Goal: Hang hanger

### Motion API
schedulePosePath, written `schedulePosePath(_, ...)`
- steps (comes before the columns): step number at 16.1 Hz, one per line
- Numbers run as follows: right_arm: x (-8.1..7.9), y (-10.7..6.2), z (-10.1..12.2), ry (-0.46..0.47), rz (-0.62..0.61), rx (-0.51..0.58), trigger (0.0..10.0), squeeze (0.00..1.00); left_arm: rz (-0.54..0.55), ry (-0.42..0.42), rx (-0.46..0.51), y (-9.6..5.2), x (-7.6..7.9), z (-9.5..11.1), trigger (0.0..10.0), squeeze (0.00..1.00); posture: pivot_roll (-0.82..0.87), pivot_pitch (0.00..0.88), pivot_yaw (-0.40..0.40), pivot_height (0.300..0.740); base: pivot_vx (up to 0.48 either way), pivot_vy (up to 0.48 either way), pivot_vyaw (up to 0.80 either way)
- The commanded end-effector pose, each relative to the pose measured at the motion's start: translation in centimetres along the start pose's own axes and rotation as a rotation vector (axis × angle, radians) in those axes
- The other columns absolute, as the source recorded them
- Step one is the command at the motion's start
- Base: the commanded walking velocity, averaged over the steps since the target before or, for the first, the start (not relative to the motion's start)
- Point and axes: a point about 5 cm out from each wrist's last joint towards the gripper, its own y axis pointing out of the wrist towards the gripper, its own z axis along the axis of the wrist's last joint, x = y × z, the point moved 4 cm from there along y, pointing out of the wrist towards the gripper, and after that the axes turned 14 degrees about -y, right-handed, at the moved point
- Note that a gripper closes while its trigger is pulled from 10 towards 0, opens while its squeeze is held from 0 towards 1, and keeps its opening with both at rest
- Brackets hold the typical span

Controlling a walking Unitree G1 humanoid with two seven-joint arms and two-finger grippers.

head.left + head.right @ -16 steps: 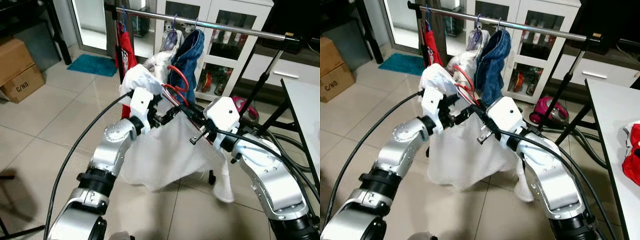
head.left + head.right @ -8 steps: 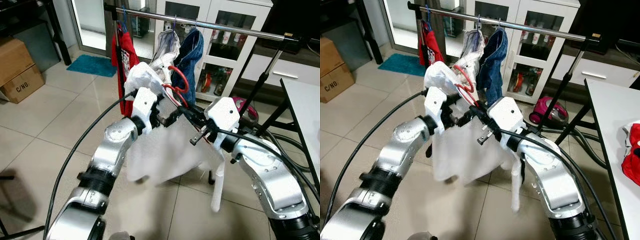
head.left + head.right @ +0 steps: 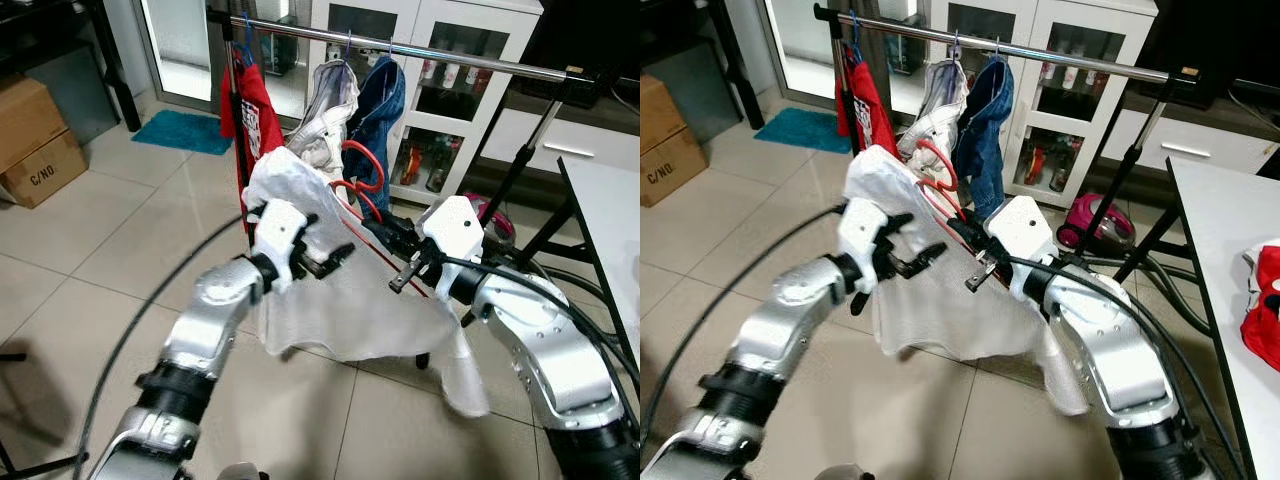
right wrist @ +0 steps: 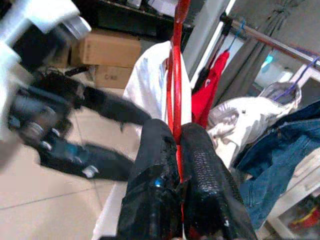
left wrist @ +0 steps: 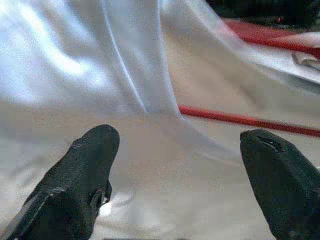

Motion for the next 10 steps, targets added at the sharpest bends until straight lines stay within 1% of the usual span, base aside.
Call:
schedulePosePath(1, 1.2, -0.1, 0.1, 0.007, -0.024, 0.009, 0.0, 0.0, -0.036, -0.003, 0.036, -0.3, 0.9, 1.1, 10.0, 1.0, -0.02, 0.0, -0.073, 0.74, 0.0, 0.0, 0.0)
schedulePosePath(2, 1.4, 0.1, -0.1, 0.019, -0.024, 0.003, 0.0, 0.0, -0.052, -0.014, 0.065, -0.7, 1.4, 1.7, 10.0, 1.0, -0.02, 0.0, -0.076, 0.74, 0.0, 0.0, 0.0)
schedulePosePath(4, 1.3, 0.3, -0.2, 0.022, -0.007, 0.002, 0.0, 0.0, -0.053, -0.03, 0.086, -0.9, 2.0, 2.2, 10.0, 1.0, -0.01, 0.0, -0.08, 0.74, 0.0, 0.0, 0.0)
schedulePosePath(6, 1.1, 0.5, 0.3, 0.028, 0.013, 0.029, 0.0, 0.0, 0.002, -0.028, 0.074, -0.5, 1.3, 1.8, 10.0, 1.0, -0.01, 0.0, -0.093, 0.74, 0.0, 0.0, 0.0)
schedulePosePath(7, 0.9, 0.7, 0.7, 0.03, 0.03, 0.049, 0.0, 0.0, 0.039, -0.031, 0.072, -0.2, 0.6, 1.7, 10.0, 1.0, -0.01, 0.0, -0.093, 0.74, 0.0, 0.0, 0.0)
schedulePosePath(9, 0.7, 0.7, 1.3, 0.034, 0.063, 0.077, 0.0, 0.0, 0.157, -0.019, 0.08, 0.2, -1.2, 2.1, 10.0, 1.0, -0.02, 0.0, -0.092, 0.74, 0.0, 0.0, 0.0)
schedulePosePath(10, 0.6, 0.6, 1.5, 0.044, 0.073, 0.093, 0.0, 0.0, 0.186, -0.018, 0.082, 0.3, -1.6, 2.3, 10.0, 1.0, -0.02, 0.0, -0.089, 0.74, 0.0, 0.0, 0.0)
